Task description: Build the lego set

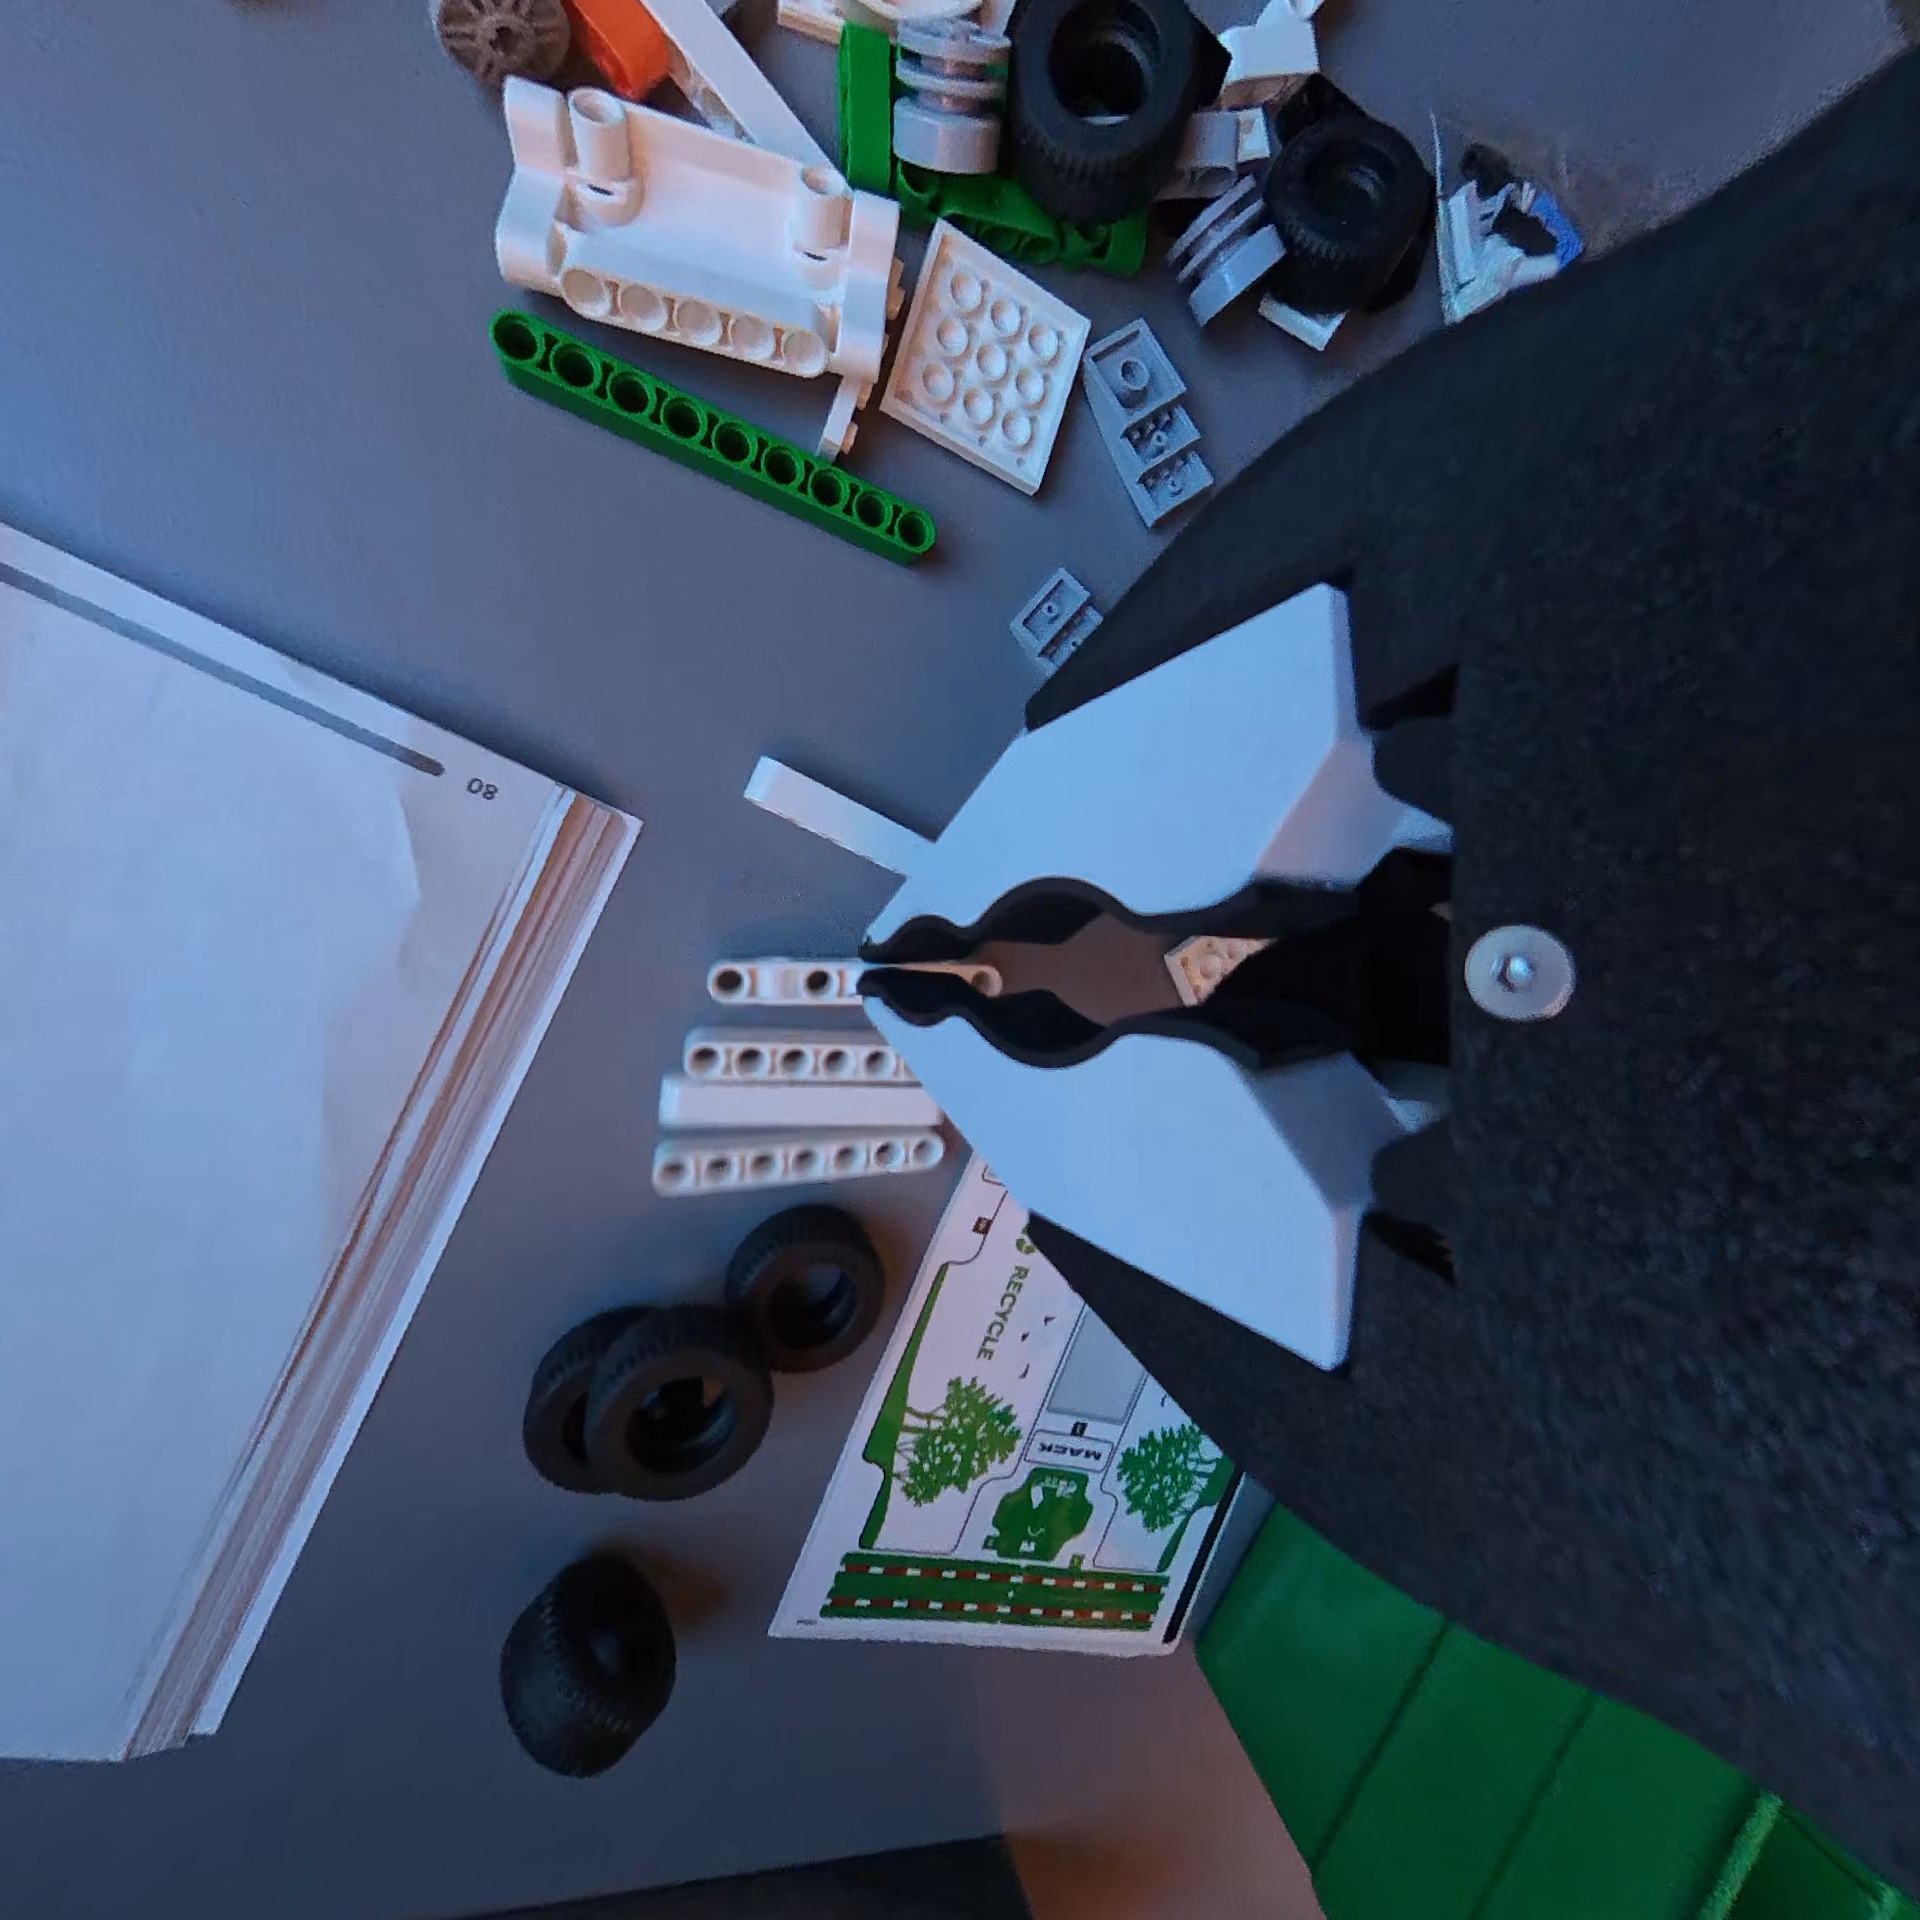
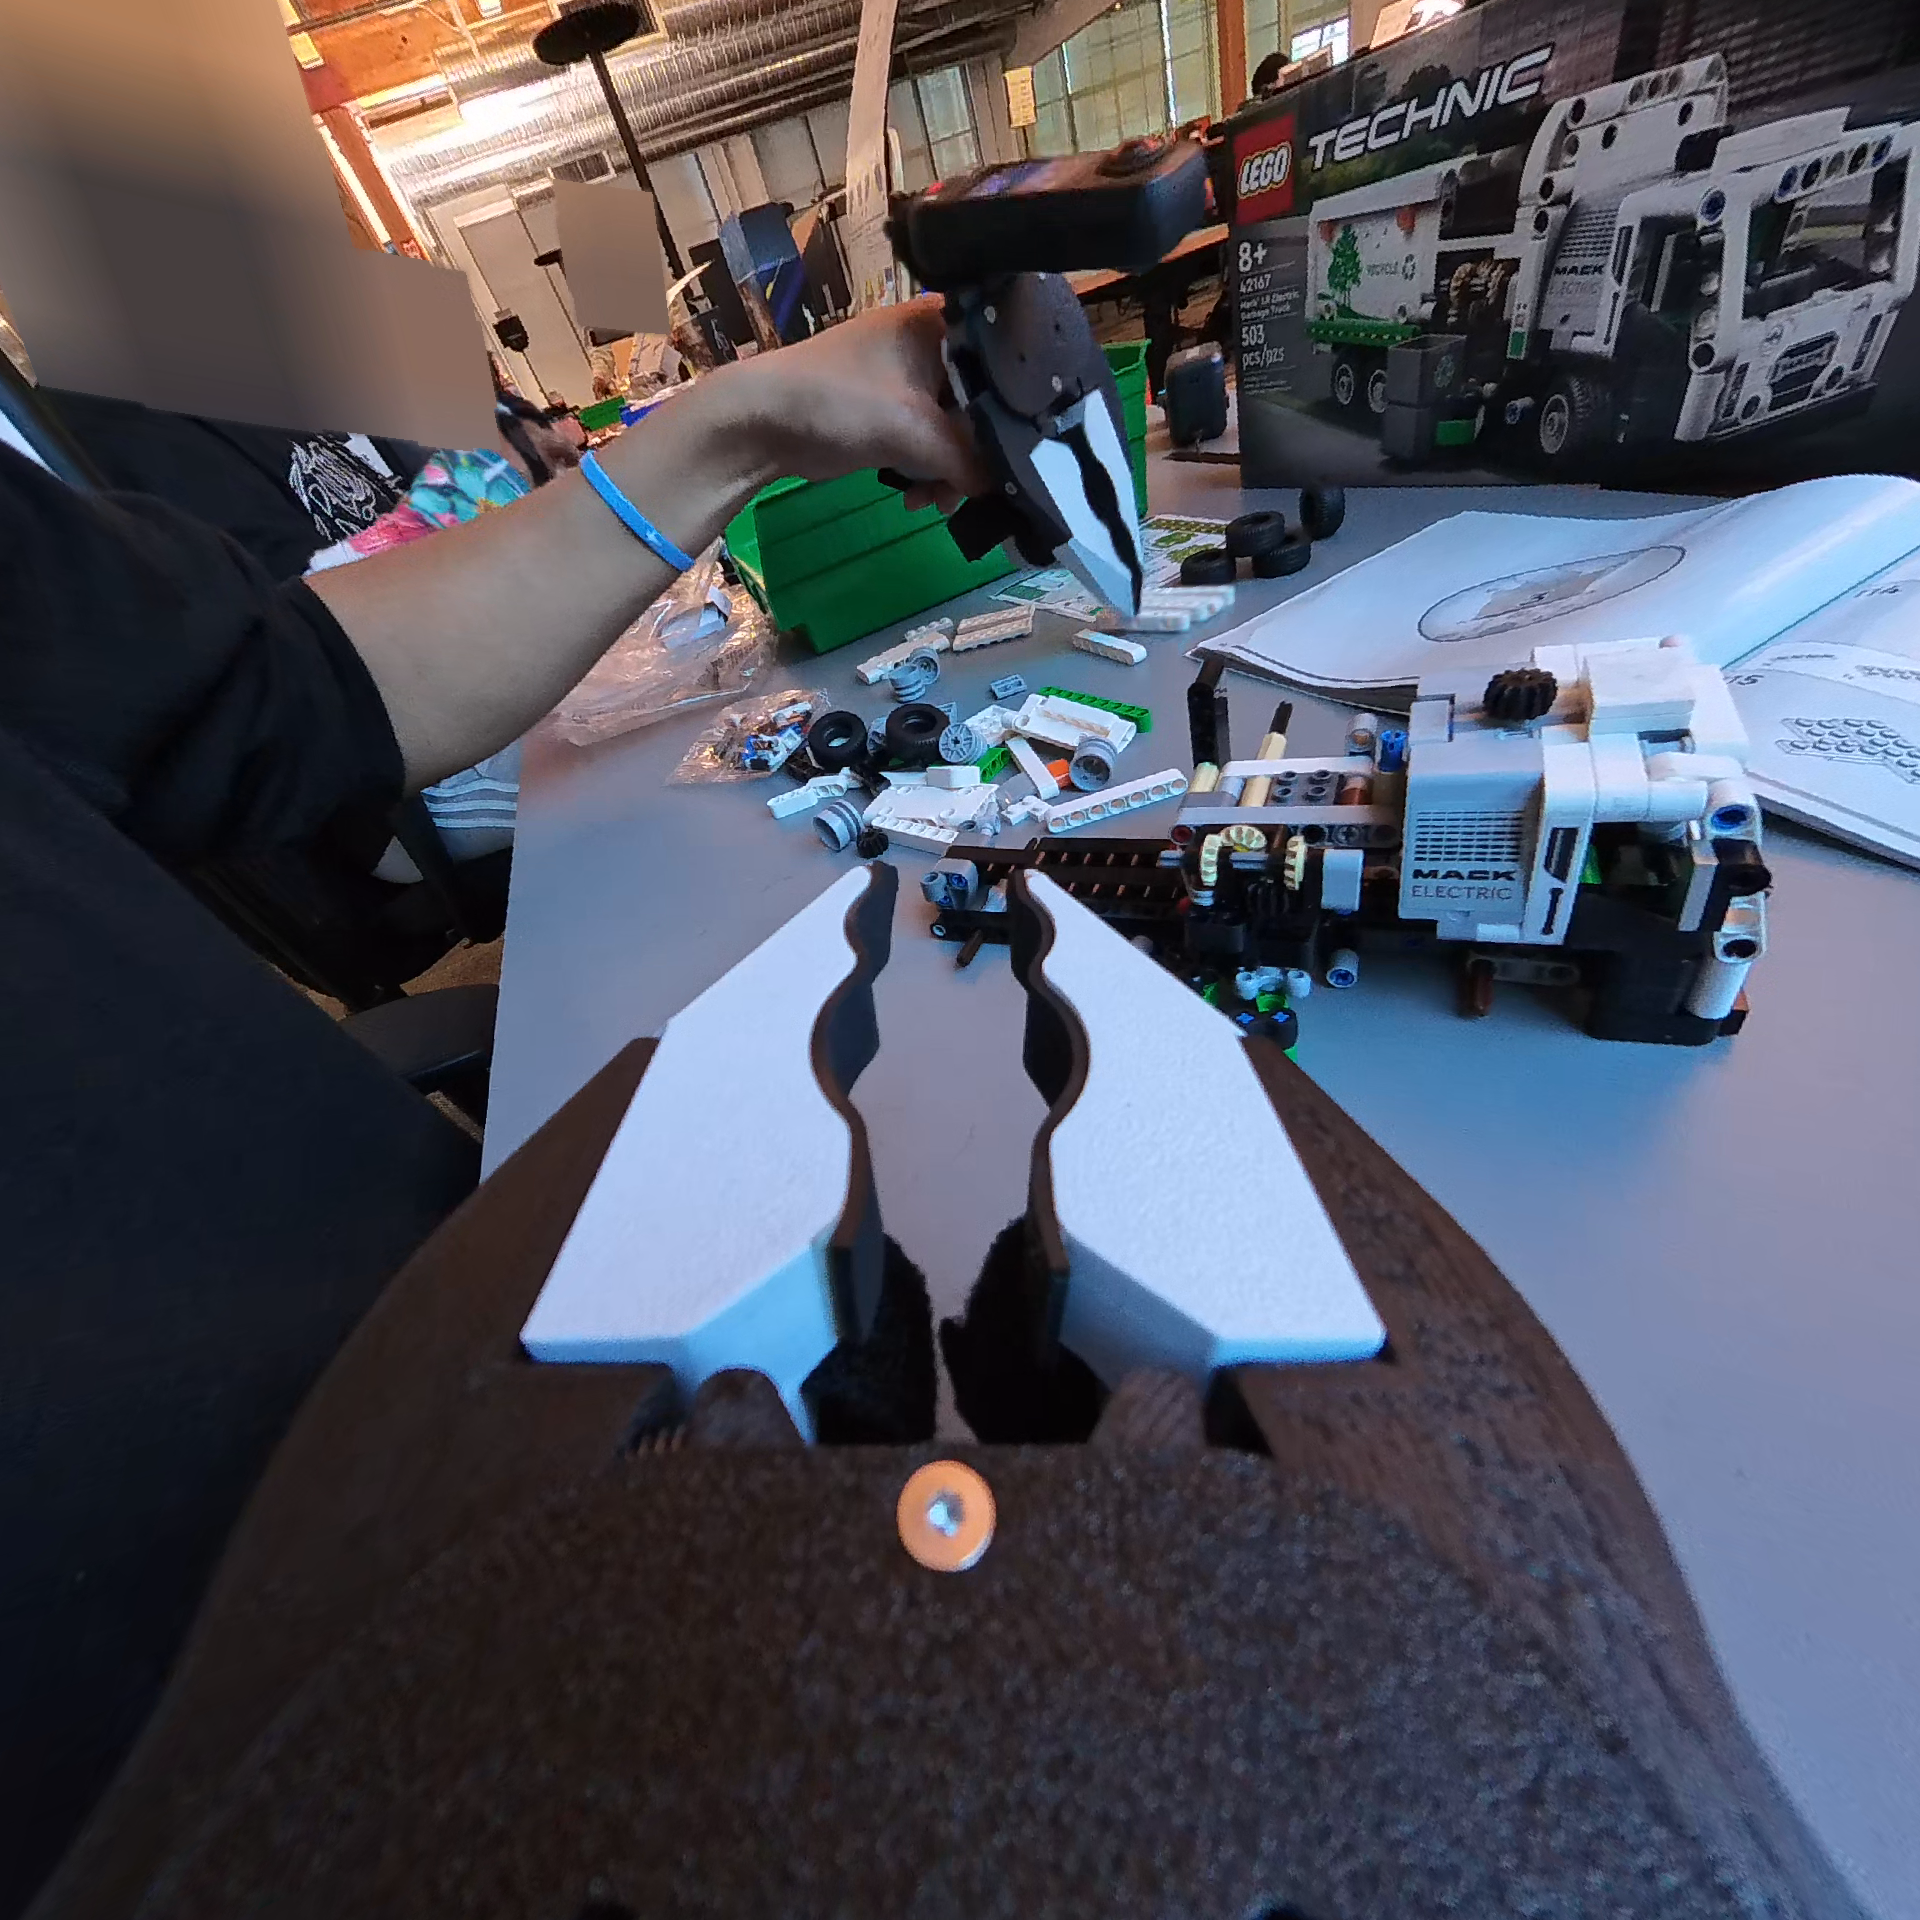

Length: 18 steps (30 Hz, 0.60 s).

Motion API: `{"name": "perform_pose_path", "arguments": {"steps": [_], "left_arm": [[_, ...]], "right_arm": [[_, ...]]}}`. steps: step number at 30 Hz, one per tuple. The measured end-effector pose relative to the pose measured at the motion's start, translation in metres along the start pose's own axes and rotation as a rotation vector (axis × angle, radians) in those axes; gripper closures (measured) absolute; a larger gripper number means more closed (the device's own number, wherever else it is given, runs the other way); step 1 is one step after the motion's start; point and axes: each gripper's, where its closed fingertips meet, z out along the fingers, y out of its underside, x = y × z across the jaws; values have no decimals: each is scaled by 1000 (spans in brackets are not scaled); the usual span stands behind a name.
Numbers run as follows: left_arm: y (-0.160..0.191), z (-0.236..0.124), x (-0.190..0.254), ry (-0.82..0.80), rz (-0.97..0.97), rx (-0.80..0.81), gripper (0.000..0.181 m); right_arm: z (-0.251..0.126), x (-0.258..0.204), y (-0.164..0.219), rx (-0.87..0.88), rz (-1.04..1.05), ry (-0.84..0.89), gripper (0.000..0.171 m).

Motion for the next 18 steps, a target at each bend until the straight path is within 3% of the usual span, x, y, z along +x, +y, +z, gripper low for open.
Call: {"name": "perform_pose_path", "arguments": {"steps": [1, 6, 11, 18], "left_arm": [[1, -1, 1, -4, 2, 3, 181], [11, -13, -3, -55, -24, 22, 181], [10, -17, 5, 17, -71, 75, 181], [11, -17, 49, 51, 101, 75, 181]], "right_arm": [[0, 0, 0, 0, 1, 0, 150], [0, 0, 0, 1, 1, -2, 150], [0, 0, 0, 1, 0, -1, 150], [0, 0, 0, -2, 2, -2, 150]]}}
